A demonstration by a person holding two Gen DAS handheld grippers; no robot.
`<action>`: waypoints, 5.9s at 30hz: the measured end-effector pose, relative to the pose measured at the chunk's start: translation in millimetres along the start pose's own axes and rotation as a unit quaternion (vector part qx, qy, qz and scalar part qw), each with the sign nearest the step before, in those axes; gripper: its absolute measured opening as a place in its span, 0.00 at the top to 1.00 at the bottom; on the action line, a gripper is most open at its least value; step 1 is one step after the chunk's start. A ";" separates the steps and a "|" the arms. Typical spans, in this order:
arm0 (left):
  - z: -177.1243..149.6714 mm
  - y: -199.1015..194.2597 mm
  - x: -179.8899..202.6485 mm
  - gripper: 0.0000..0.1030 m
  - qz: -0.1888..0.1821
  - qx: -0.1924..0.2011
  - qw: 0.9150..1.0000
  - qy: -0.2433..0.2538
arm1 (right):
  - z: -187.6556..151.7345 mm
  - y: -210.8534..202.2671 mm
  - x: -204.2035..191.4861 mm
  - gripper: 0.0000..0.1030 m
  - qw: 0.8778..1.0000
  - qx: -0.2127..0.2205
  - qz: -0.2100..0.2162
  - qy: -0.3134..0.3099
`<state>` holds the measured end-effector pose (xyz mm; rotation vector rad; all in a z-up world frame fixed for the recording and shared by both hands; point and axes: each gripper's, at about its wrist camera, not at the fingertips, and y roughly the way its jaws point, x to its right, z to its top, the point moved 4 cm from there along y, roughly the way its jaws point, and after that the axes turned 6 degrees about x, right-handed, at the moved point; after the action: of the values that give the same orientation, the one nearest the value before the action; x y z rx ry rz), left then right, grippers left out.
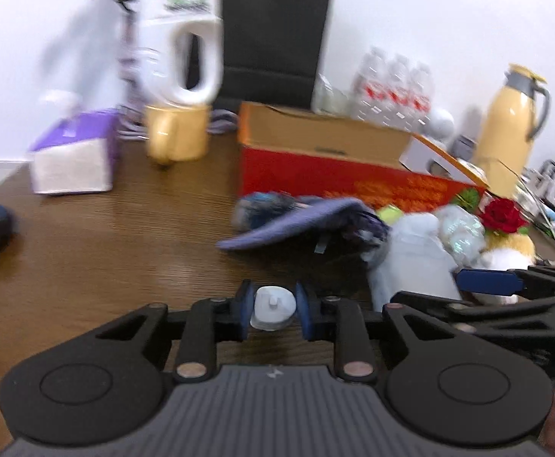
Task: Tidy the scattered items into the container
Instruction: 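Carry the cap and frosted container into the cardboard box and open both grippers, then withdraw both grippers from the box back toward the table items, then grasp the purple cloth pouch with the left gripper while the right grasps white tissue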
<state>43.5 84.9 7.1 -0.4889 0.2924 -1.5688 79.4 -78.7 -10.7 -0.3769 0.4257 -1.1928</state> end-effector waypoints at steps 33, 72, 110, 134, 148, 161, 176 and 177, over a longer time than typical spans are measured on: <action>84.9 -54.1 111.1 0.76 -0.072 0.144 0.984 0.070 | 67.6 -124.8 61.6 0.35 0.987 0.156 -0.047 -0.010; 171.2 341.3 122.8 0.29 -0.026 -0.210 0.977 -0.005 | 204.2 217.2 230.6 0.29 0.978 -0.163 -0.108 0.068; 79.6 12.5 61.7 0.00 0.028 0.039 0.992 0.115 | 57.4 -57.8 76.6 0.09 0.998 0.023 -0.060 -0.015; -29.8 -29.4 -2.3 0.00 -0.002 -0.055 0.998 0.039 | -26.3 -71.1 87.6 0.09 0.998 -0.009 -0.041 0.044; -32.7 -4.9 62.5 0.00 -0.022 -0.038 0.998 0.049 | -46.8 -78.8 77.9 0.12 0.996 0.013 -0.089 -0.001; 48.7 49.0 20.7 0.37 -0.121 -0.013 0.987 0.104 | 16.0 -67.1 103.2 0.18 0.996 0.075 -0.055 -0.017; 64.1 40.9 -17.0 0.92 -0.199 -0.049 0.979 -0.004 | 11.8 12.0 22.6 0.34 0.980 0.010 0.068 -0.187; 65.6 37.2 -15.7 0.92 -0.186 -0.049 0.981 0.000 | 8.7 17.6 20.3 0.39 0.980 -0.004 0.072 -0.185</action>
<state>107.5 105.4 44.7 -0.6477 0.2911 -1.9236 104.3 -91.6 -14.4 -0.5532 0.1314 -0.9543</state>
